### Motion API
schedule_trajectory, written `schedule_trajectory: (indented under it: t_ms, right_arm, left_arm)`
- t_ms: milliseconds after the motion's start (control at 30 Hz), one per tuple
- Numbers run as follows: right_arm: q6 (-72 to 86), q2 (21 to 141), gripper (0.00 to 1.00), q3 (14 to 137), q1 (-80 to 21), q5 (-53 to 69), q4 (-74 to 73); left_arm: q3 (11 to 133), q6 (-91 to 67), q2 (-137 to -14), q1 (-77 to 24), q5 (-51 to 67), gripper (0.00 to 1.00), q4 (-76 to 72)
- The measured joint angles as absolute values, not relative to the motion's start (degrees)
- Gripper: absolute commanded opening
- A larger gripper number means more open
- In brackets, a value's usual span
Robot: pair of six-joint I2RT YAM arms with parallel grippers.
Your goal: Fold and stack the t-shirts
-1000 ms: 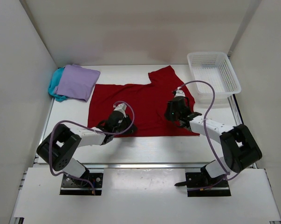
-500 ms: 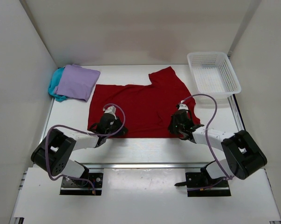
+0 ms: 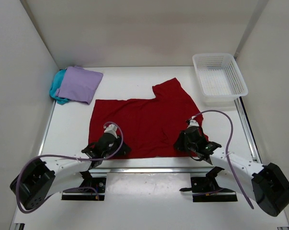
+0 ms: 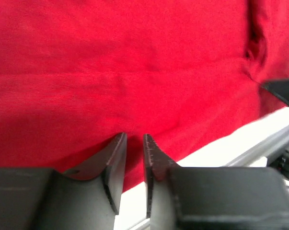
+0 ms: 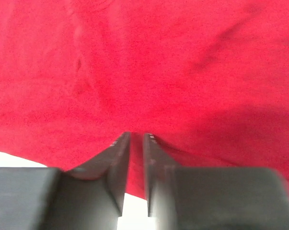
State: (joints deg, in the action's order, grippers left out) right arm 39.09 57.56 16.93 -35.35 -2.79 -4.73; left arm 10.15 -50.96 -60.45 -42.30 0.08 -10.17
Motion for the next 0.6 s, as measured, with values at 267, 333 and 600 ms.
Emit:
schedule_trajectory:
  t_ms: [267,333,600]
  right_arm:
    - [34.33,59.40,0.05,33.19,-29.47,-0.64,-9.96]
    - [33.23,63.20,0.01,38.22,-28.99,0.60,-7.11]
    - [29.10,77.58,0.00,45.91,-32.91,4.69,-1.96]
  left_arm:
    - [34.74,-43.20,-67.90,-26.57,2.24,0.40,0.91]
    - [41.87,-42.13,-72.36,-21.54,2.72,0.38,-0.03]
    - [64.77,-37.67,-96.92,-6.44,-0.89,0.36,4.73]
